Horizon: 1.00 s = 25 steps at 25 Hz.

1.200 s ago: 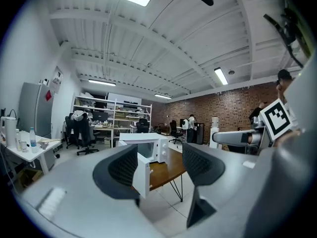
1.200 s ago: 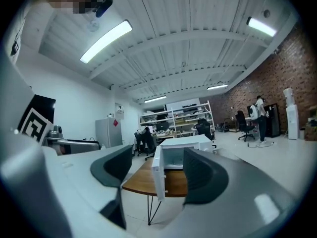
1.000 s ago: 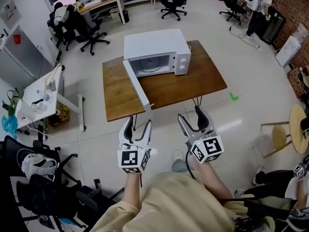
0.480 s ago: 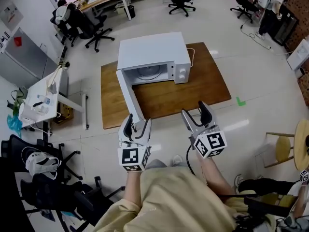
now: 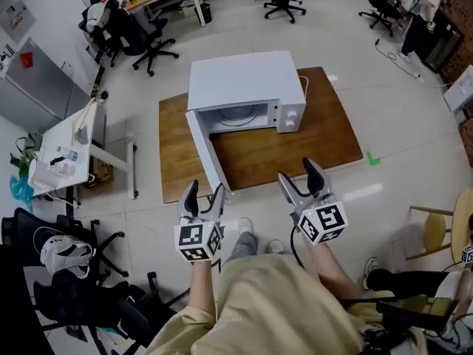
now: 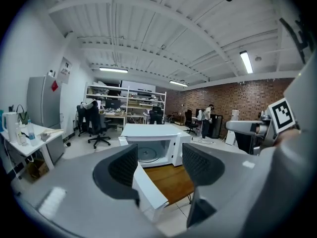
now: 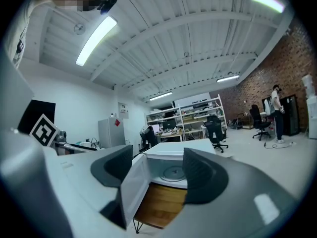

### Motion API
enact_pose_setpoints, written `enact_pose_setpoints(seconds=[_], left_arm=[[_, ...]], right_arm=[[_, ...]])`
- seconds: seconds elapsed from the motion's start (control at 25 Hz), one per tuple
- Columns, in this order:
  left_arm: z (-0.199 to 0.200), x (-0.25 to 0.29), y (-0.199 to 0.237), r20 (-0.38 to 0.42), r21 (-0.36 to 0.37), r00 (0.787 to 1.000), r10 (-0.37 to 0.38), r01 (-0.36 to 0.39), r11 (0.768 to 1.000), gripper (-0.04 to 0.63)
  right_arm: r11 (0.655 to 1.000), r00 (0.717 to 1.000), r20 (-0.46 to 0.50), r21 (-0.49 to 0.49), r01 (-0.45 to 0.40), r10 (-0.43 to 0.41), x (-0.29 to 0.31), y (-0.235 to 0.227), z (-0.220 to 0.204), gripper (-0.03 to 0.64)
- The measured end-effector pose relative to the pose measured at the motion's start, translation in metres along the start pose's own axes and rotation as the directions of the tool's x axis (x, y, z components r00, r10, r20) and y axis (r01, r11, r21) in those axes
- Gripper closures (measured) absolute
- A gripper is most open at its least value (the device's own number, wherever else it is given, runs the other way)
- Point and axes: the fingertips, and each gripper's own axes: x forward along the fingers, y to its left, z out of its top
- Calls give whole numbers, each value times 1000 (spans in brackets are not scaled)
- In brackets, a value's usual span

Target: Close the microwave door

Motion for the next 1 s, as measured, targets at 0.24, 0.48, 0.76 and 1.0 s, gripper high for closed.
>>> enact_pose_setpoints(seconds=[0.24, 0.48, 0.76, 1.0], left_arm=[[-73, 35, 56, -277, -171, 957, -89, 42, 984, 308], [-105, 51, 97, -334, -299, 918, -215, 113, 947, 308], [-120, 75, 124, -374, -383, 868, -327, 177, 907, 316], [-119, 79, 106, -389, -429, 844, -369, 189, 883, 350]], right_arm=[[998, 999, -19, -49, 39, -40, 54, 2, 5, 310], [996, 998, -28, -68, 57, -59, 112, 30, 1, 310], [994, 993, -86, -79, 72, -79, 154, 45, -21, 310], [993, 994, -89, -105, 52, -61, 163, 28, -13, 310]])
